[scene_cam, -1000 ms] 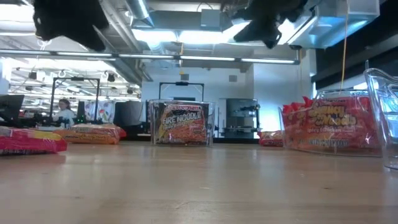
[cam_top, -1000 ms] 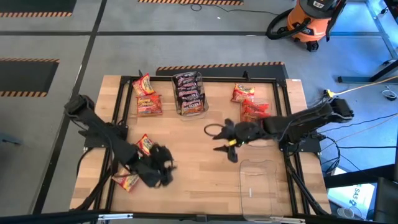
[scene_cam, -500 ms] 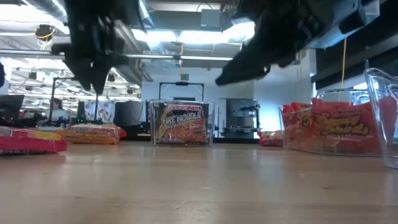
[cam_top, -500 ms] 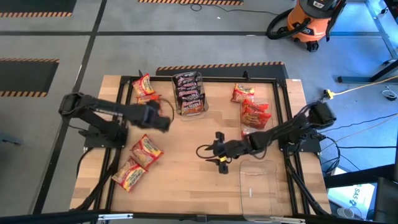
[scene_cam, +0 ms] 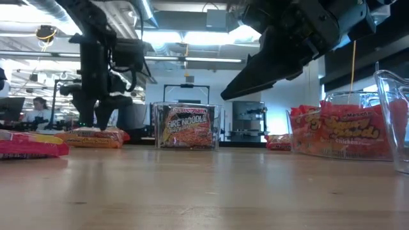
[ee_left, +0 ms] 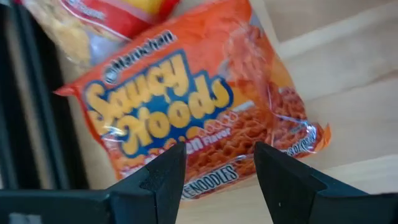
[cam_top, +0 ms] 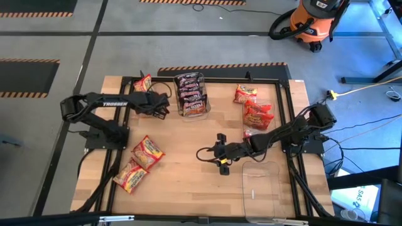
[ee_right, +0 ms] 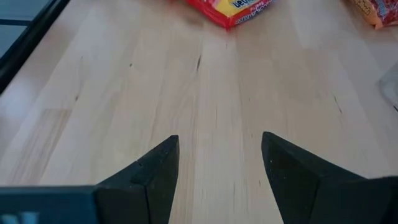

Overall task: Sort Maruchan noodles
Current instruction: Move the orange noodle pack to the center of the table

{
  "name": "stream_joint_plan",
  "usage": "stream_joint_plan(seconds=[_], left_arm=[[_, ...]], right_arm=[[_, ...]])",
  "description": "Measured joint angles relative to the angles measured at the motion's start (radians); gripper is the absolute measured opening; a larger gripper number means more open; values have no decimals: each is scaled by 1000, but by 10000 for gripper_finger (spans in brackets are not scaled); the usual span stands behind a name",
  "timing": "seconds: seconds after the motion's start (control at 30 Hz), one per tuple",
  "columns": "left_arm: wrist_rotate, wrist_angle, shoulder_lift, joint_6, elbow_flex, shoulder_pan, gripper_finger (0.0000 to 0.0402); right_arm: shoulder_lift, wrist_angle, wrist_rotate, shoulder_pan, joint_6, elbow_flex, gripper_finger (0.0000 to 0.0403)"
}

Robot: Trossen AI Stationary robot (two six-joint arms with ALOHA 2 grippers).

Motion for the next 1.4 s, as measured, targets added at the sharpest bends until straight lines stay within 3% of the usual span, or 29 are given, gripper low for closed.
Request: stream_joint_plan(seconds=[0.2, 0.43, 0.87, 1.17, 1.4], left_arm=[[39, 71, -2, 27, -50, -28, 185], [64, 101, -2, -12, -56, -201, 186], [213, 417, 2, -170, -60, -594, 186], [166, 700, 141, -235, -56, -762, 185], [195, 1045, 279, -156, -58, -823, 185]], right_arm=[[-5, -3, 1, 0, -6, 0, 209], [-103, -80, 1, 0, -17, 1, 209], [-455, -513, 8, 0, 63, 2, 209], [-582, -815, 29, 0, 140, 2, 209], [-584, -991, -157, 0, 257, 2, 209]])
